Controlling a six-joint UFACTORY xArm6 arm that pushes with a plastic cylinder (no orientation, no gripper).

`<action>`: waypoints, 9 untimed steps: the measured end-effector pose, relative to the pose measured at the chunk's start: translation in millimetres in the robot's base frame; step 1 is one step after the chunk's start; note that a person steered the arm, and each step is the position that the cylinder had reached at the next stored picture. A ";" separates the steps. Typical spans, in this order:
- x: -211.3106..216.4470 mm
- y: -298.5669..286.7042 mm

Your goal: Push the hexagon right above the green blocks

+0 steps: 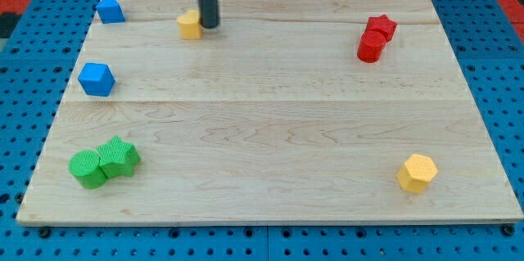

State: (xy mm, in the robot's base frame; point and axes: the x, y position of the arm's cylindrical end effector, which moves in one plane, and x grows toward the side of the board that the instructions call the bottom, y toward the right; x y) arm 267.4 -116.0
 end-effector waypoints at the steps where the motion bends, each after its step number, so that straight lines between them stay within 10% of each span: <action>1: -1.4 -69.9; 3: 105.1 20.7; 7: 333.0 404.6; 9: 261.3 252.9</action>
State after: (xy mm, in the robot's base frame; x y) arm 528.7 136.9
